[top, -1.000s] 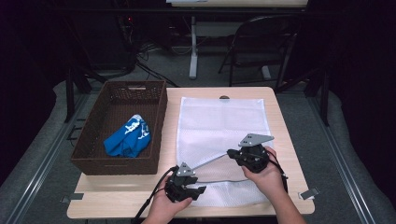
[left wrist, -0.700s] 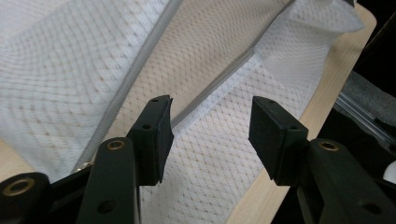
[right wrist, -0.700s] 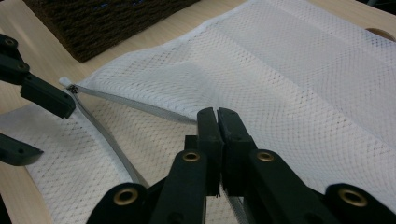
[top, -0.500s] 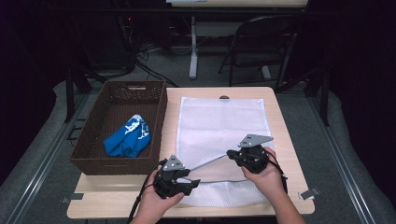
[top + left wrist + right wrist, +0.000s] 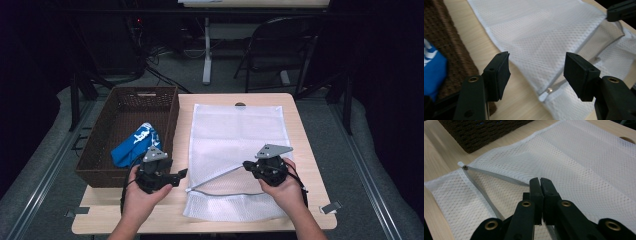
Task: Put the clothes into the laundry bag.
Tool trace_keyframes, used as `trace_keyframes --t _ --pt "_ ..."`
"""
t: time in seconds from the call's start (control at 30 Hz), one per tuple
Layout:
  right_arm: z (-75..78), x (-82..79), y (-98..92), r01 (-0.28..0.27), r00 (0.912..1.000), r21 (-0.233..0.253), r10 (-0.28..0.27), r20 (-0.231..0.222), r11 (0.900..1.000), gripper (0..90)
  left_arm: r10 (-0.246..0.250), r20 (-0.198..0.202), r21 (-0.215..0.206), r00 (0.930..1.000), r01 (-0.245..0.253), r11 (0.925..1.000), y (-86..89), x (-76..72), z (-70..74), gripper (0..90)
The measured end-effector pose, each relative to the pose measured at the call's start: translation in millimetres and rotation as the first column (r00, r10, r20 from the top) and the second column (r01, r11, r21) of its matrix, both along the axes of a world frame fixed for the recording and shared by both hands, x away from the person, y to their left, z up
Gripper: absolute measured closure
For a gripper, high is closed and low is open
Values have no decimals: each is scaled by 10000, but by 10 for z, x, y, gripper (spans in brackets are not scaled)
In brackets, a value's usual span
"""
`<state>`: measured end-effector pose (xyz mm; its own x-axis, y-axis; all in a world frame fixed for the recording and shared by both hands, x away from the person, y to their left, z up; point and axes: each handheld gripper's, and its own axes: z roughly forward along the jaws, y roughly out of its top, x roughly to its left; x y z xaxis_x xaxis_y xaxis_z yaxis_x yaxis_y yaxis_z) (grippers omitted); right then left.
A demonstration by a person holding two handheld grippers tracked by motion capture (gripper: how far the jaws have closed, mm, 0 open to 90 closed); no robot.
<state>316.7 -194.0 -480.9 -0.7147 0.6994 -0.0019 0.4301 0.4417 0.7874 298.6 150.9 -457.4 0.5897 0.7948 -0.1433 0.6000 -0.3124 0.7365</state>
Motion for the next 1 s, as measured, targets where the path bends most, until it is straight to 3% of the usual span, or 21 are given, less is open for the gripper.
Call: trace_keyframes --t 0.27,0.4,0.6,0.83,1.0 --pt "6 -1 -15 27 10000 7 -27 -2 10000 884 866 -150 483 9961 -858 9951 283 252 41 374" --pt "7 -6 -16 20 10000 2 -20 -8 10000 884 1264 -268 513 9916 -1249 9908 432 361 60 388" --pt "1 -5 -5 10 10000 -28 -10 -42 10000 884 1880 -415 580 9813 -1855 9809 648 520 78 403" --pt "-3 -8 -5 37 10000 -2 -37 -76 10000 884 2256 -665 835 9720 -2199 9719 777 649 62 400" --pt "-6 -6 -11 29 10000 -9 -29 -68 10000 884 2496 -1017 1086 9630 -2386 9650 840 792 54 331"
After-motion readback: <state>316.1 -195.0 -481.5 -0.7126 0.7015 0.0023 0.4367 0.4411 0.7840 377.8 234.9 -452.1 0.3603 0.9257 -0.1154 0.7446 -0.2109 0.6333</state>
